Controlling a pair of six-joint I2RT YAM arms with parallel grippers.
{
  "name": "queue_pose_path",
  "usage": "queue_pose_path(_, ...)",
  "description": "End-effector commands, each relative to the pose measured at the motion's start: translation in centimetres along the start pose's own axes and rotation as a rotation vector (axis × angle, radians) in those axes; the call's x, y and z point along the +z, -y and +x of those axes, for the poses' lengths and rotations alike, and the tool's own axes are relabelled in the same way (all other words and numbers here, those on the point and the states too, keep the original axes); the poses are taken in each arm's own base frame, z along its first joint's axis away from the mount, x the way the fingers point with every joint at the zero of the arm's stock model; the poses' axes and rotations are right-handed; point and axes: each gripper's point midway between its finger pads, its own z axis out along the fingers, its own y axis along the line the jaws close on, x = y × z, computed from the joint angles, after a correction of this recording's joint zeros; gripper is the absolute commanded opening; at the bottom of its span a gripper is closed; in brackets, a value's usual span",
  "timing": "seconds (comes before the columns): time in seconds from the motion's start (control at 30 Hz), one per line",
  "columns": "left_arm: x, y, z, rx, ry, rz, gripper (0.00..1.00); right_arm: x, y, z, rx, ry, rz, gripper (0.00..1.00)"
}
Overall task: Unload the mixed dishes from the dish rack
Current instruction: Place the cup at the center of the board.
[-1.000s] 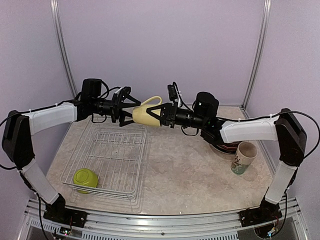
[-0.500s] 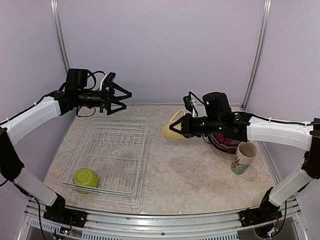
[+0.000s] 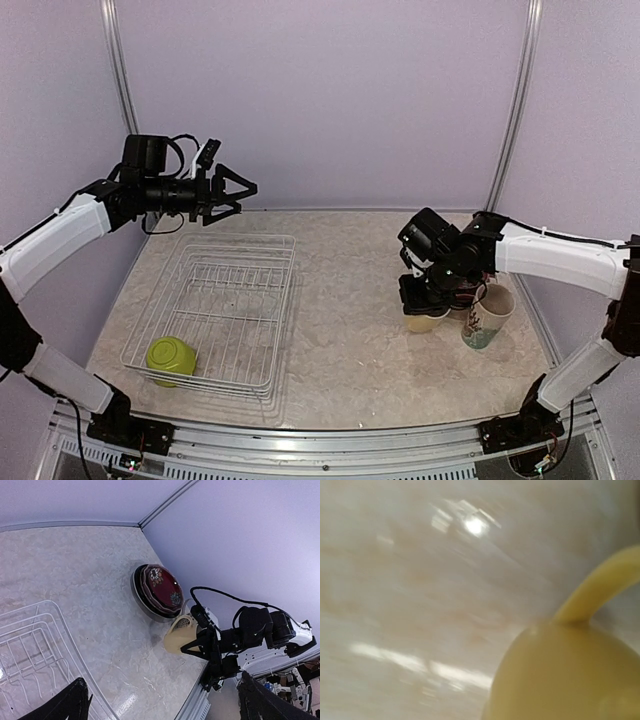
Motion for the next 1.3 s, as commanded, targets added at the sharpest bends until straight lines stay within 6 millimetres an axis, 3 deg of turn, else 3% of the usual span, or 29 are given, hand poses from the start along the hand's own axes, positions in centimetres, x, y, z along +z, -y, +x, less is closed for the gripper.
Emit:
queue_pose_path(0.0,0.1,-0.6,-0.3,0.006,-0.002,-0.022,0.99,0.4,3.7,2.2,-0.044,-0.105,0.215,0.00)
queue_pose_path(0.53,0.7,-1.0,0.1,-0.017,-0.029,-0.023,0.99,2.8,7.9,2.6,0.060,-0.113,0.223,0.00)
queue_pose_path(0.83,0.8,-1.1,0.2,-0.021,-0.033,-0.022,0.99,4.0,8.2,2.9,0.061,-0.136,0.196,0.00)
queue_pose_path(1.17,1.1,-1.1,0.4,-0.025,-0.050,-0.009,0.99,4.0,9.0,3.3,0.072,-0.145,0.228,0.13)
queue_pose_path(1.27,1.1,-1.1,0.4,-0.026,-0.050,-0.009,0.99,3.9,9.0,3.2,0.074,-0.142,0.224,0.22)
